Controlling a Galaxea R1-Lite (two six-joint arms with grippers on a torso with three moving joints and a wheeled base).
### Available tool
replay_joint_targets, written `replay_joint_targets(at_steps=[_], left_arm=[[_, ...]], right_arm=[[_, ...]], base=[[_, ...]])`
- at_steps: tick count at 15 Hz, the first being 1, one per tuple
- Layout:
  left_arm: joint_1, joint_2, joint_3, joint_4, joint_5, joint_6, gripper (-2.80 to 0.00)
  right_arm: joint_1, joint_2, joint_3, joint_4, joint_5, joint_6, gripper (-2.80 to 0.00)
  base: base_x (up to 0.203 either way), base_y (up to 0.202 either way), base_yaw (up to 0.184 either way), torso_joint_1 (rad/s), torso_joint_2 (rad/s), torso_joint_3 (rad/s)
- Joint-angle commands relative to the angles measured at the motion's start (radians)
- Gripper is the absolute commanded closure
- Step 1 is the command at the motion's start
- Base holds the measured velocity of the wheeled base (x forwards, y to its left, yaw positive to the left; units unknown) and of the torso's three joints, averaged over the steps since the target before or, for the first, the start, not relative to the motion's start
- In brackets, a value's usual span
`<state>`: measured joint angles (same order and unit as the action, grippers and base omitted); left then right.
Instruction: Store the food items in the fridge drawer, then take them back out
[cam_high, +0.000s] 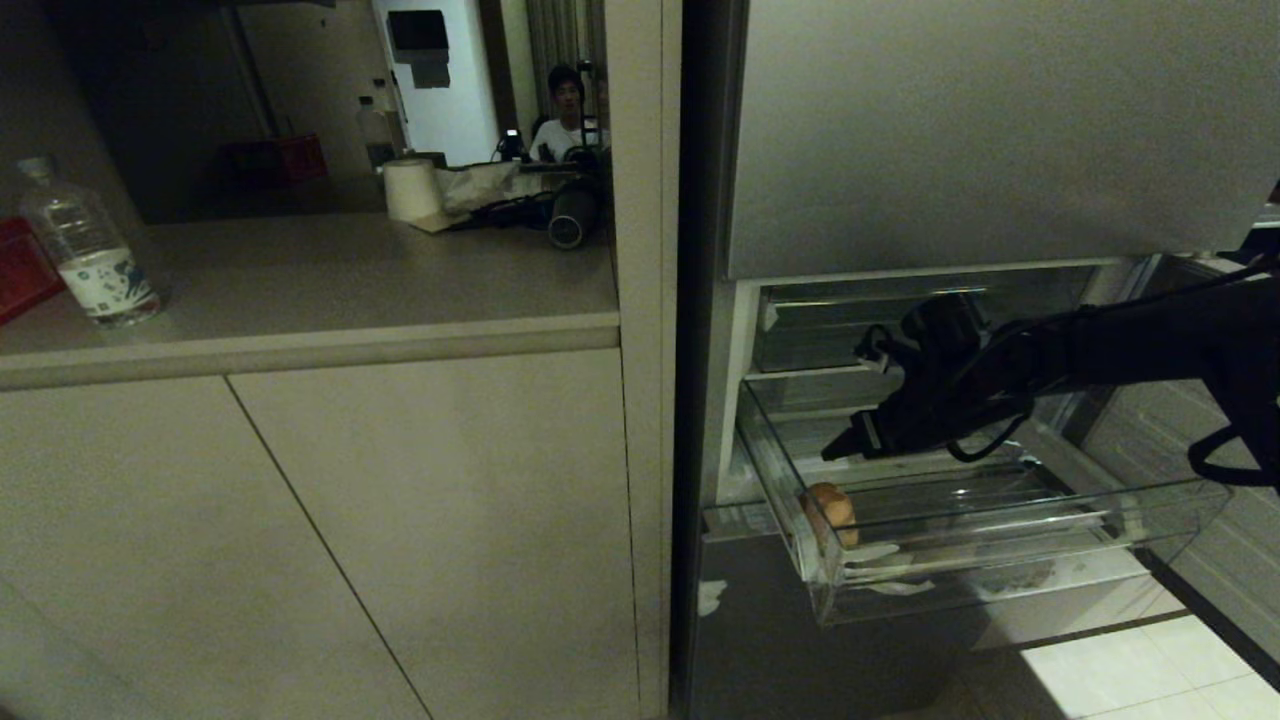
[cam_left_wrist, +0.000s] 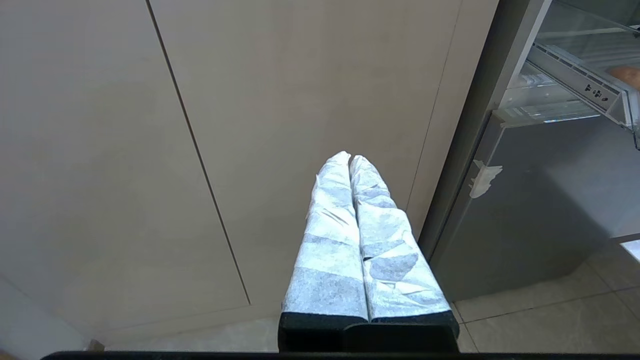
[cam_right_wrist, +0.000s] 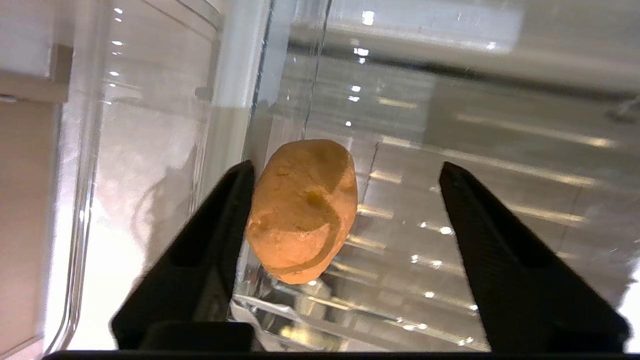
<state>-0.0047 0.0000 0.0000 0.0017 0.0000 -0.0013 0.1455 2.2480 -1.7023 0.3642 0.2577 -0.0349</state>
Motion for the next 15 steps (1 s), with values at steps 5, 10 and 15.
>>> replay_joint_targets(at_steps=[5,10,15], left_arm=[[0.0,0.002,0.0,0.0,-0.001,0.0,0.0],[0.0,0.002,0.0,0.0,0.0,0.0,0.0],[0.0,0.002,0.0,0.0,0.0,0.0,0.0]], right_arm=[[0.006,0.107,-0.167,0.19,0.003,0.033,-2.8],[0.005,0.134,-0.156,0.202,0.003,0.033,-2.8],[0.006,0.135,-0.144,0.215,0.003,0.039,-2.8]], base=[[0.0,0.0,0.0,0.0,0.0,0.0],[0.0,0.0,0.0,0.0,0.0,0.0],[0.0,0.0,0.0,0.0,0.0,0.0]])
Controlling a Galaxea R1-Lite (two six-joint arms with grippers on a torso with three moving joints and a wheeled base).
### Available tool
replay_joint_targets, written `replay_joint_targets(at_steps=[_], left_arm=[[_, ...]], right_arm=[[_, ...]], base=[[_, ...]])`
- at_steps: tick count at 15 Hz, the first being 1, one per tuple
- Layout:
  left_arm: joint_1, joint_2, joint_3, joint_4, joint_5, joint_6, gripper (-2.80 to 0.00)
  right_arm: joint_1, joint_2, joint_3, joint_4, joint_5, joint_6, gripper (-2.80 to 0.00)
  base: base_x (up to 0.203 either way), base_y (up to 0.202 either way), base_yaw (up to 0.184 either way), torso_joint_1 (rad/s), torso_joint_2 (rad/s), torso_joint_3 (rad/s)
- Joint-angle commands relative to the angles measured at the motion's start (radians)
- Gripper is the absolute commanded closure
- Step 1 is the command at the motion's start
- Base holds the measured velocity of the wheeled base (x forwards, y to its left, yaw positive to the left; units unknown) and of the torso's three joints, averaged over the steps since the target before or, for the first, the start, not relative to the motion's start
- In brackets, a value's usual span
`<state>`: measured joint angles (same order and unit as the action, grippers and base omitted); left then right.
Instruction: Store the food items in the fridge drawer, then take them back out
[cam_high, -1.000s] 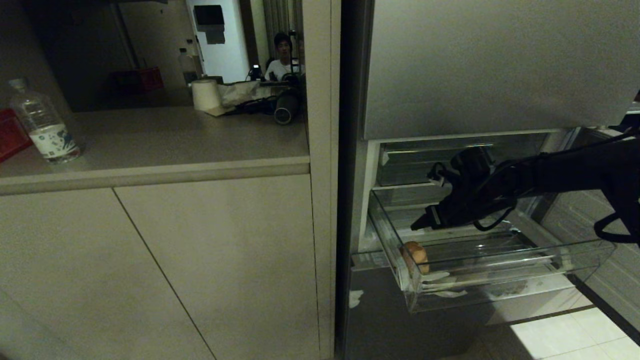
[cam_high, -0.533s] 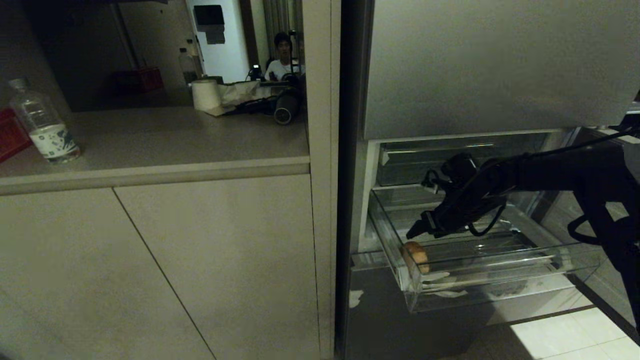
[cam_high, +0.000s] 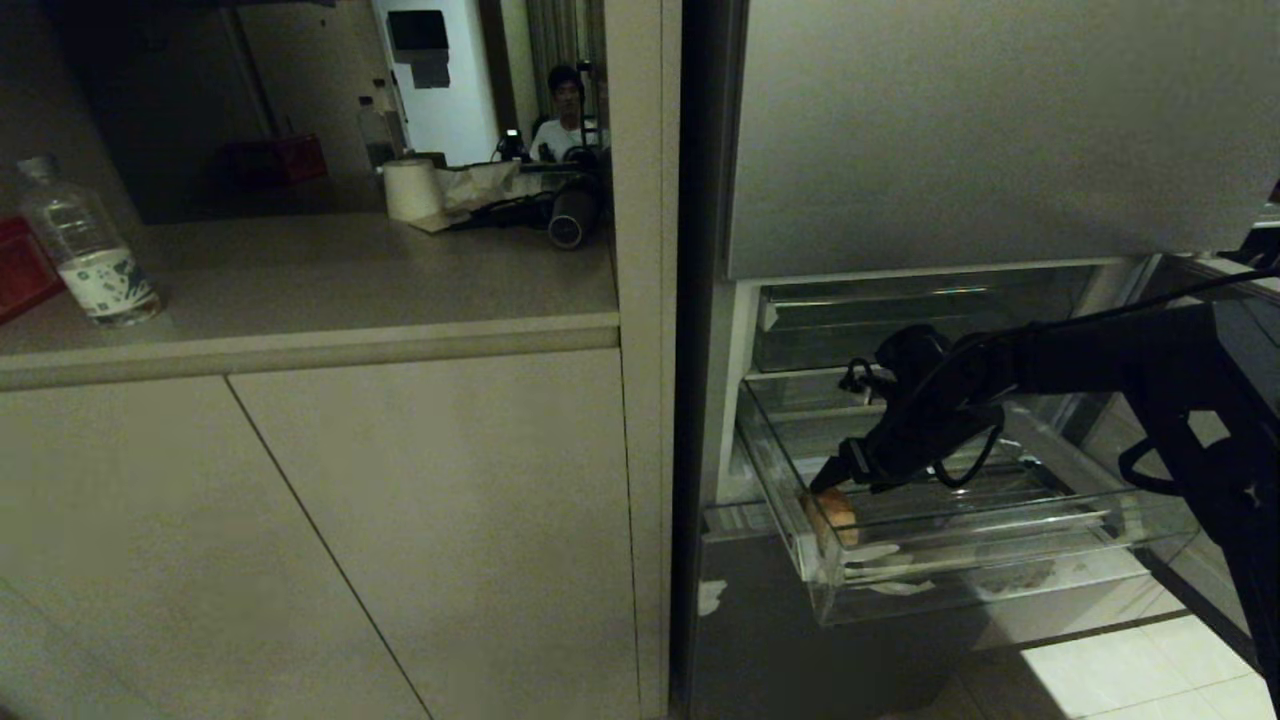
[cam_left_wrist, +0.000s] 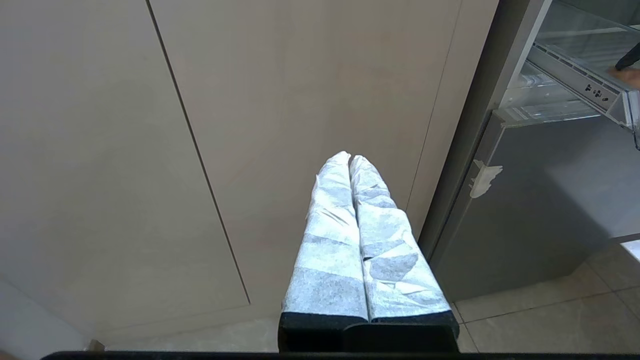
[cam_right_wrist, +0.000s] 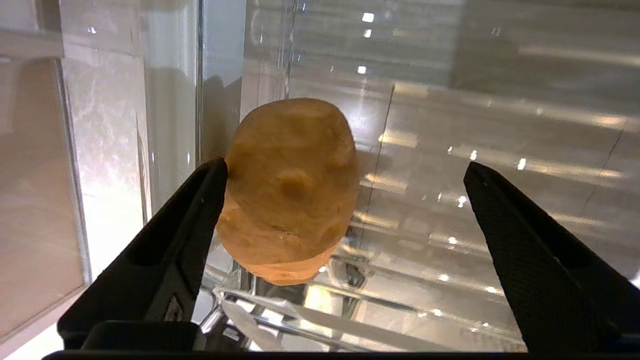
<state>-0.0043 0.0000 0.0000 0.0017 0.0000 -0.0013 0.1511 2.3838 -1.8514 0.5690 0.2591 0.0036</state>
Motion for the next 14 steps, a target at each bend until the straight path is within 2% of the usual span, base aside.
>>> replay_joint_targets(at_steps=[1,14], left_arm=[[0.0,0.002,0.0,0.0,0.0,0.0,0.0],[0.0,0.002,0.0,0.0,0.0,0.0,0.0]], right_arm=[[0.001,-0.003,0.013,0.017,0.002,0.0,-2.8],[0.015,-0.057,0.103,0.017,-0.006,-0.014,-2.8]], base=[[0.0,0.0,0.0,0.0,0.0,0.0],[0.0,0.0,0.0,0.0,0.0,0.0]])
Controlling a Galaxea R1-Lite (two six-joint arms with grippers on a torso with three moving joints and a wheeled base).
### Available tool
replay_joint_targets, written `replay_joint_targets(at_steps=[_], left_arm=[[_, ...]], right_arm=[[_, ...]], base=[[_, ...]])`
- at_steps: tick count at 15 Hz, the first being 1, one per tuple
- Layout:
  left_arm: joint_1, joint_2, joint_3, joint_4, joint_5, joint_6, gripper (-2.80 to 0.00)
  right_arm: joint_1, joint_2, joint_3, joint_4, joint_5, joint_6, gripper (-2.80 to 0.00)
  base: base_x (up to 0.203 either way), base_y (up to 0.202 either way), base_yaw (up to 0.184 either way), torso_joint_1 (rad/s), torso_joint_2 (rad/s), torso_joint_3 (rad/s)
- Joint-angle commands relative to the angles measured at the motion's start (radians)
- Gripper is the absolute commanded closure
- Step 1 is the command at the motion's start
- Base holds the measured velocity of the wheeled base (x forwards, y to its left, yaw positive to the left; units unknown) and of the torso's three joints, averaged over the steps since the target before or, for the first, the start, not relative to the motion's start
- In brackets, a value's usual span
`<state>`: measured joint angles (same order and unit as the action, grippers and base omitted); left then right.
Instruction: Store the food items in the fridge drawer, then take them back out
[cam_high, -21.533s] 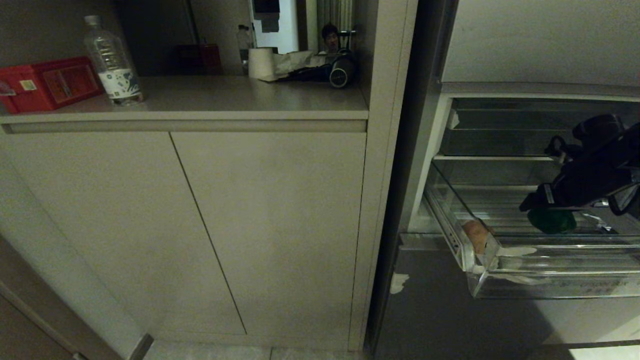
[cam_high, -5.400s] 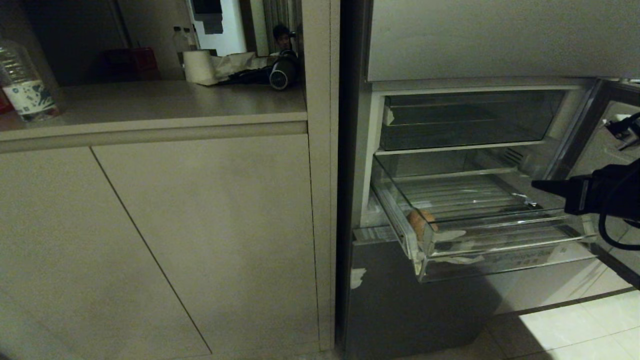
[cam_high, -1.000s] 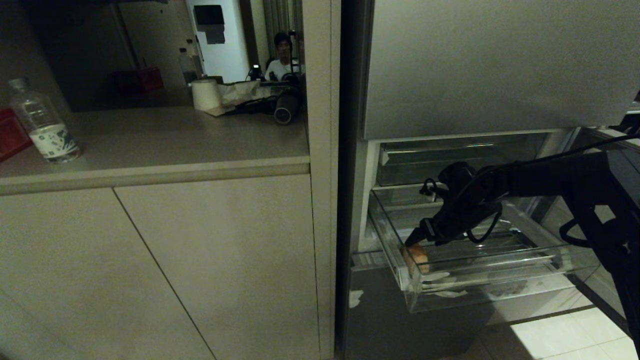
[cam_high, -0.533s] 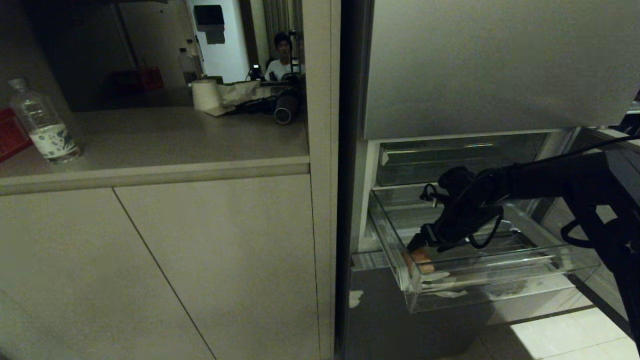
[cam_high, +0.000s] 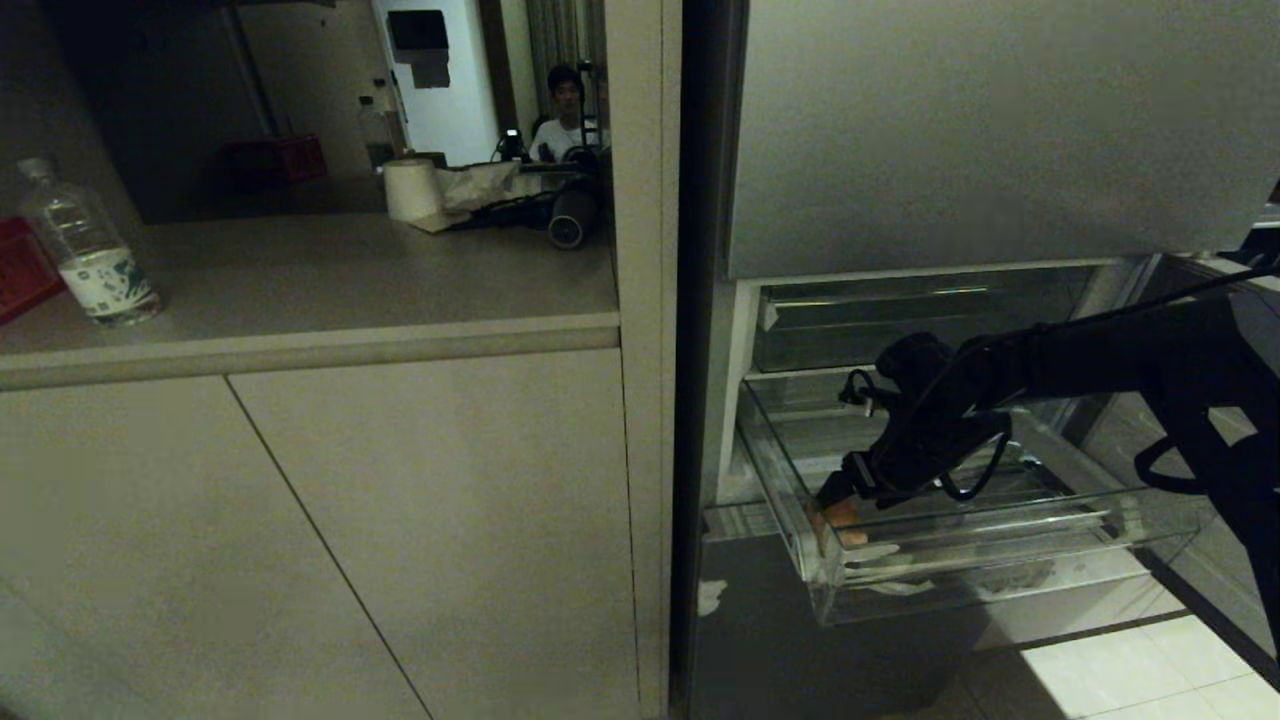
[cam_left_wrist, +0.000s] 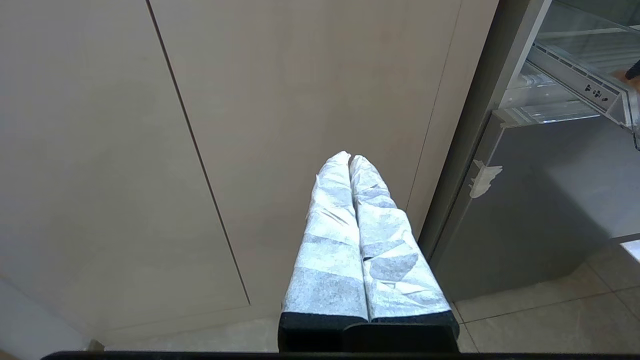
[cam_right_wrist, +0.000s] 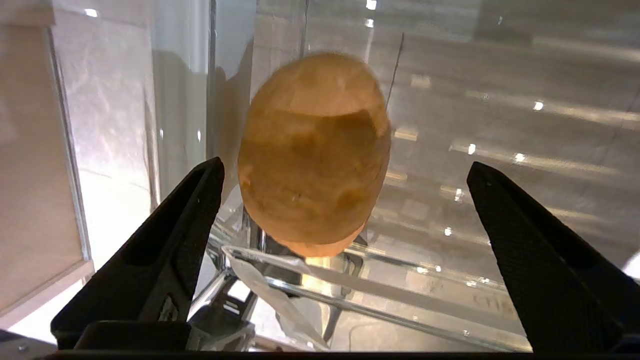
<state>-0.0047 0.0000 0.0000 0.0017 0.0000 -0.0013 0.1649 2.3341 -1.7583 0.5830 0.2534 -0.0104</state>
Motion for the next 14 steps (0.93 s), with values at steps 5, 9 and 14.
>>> replay_joint_targets(at_steps=[5,9,14], left_arm=[[0.0,0.002,0.0,0.0,0.0,0.0,0.0],[0.0,0.002,0.0,0.0,0.0,0.0,0.0],[0.0,0.002,0.0,0.0,0.0,0.0,0.0]], right_arm=[[-0.001,0.001,0.023,0.0,-0.022,0.001,-2.8],[-0.004,0.012,0.021,-0.002,-0.046,0.004,-2.8],[-0.022,-0.009,0.018,-0.002,-0.048,0.006,-2.8]], base=[[0.0,0.0,0.0,0.0,0.0,0.0],[0.0,0.0,0.0,0.0,0.0,0.0],[0.0,0.0,0.0,0.0,0.0,0.0]])
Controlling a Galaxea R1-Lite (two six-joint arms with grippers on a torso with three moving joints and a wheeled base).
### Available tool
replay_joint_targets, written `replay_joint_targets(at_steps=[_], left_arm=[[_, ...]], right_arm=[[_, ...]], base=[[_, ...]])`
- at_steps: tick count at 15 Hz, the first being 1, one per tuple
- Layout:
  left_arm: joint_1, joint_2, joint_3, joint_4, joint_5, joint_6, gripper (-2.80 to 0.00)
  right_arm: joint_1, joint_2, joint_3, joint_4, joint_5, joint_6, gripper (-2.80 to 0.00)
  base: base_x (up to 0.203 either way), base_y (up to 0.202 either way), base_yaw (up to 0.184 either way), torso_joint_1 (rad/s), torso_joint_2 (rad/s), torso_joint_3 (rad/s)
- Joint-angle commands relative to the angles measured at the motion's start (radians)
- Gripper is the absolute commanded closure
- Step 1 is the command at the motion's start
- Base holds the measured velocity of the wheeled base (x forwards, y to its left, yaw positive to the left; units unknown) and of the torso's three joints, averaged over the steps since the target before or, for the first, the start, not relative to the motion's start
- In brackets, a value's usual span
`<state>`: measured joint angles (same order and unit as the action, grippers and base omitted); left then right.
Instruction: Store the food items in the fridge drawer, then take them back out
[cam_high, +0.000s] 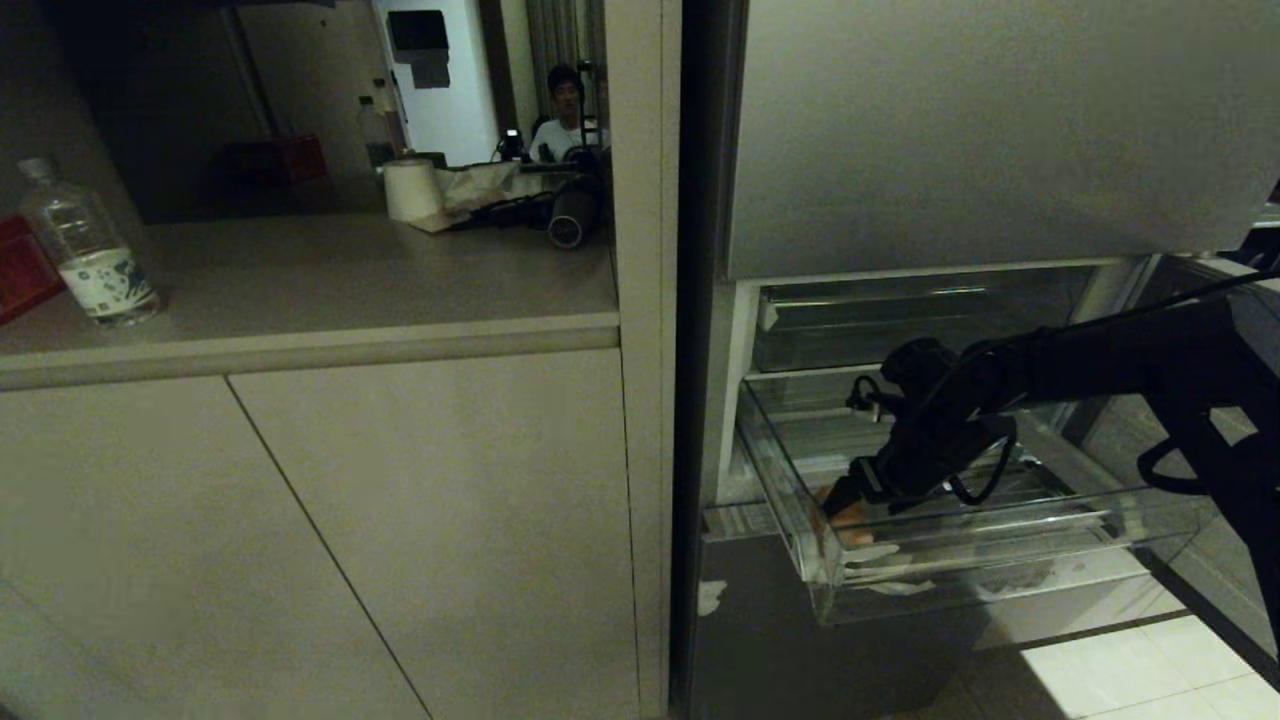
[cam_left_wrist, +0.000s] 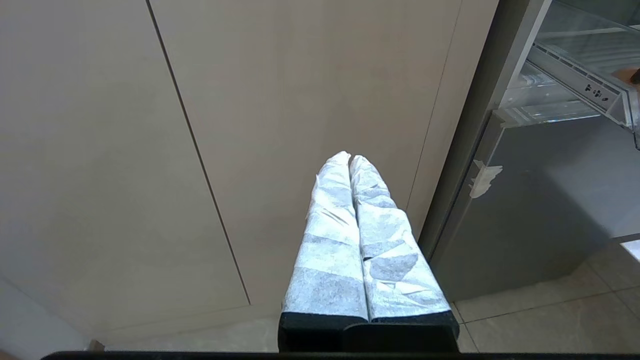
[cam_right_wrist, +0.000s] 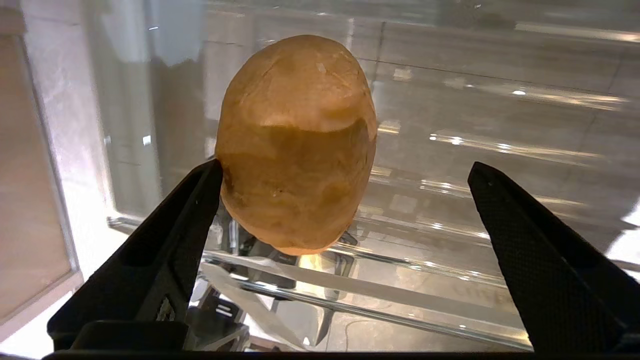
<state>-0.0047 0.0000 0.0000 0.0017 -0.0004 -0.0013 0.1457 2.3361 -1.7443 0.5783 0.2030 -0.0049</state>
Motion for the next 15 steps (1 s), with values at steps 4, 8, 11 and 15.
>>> replay_joint_targets(at_steps=[4,8,11,15], left_arm=[[0.0,0.002,0.0,0.0,0.0,0.0,0.0],[0.0,0.002,0.0,0.0,-0.001,0.0,0.0],[0.0,0.002,0.0,0.0,0.0,0.0,0.0],[0.0,0.002,0.0,0.0,0.0,0.0,0.0]], right_arm=[[0.003,-0.029,0.023,0.003,0.009,-0.001,-2.8],[0.012,-0.027,0.029,0.003,0.009,-0.003,-2.8],[0.011,-0.015,0.031,0.003,0.004,-0.003,-2.8],[0.011,0.0,0.03,0.002,0.004,-0.003,-2.8]], base=[[0.0,0.0,0.0,0.0,0.0,0.0],[0.0,0.0,0.0,0.0,0.0,0.0],[0.0,0.0,0.0,0.0,0.0,0.0],[0.0,0.0,0.0,0.0,0.0,0.0]])
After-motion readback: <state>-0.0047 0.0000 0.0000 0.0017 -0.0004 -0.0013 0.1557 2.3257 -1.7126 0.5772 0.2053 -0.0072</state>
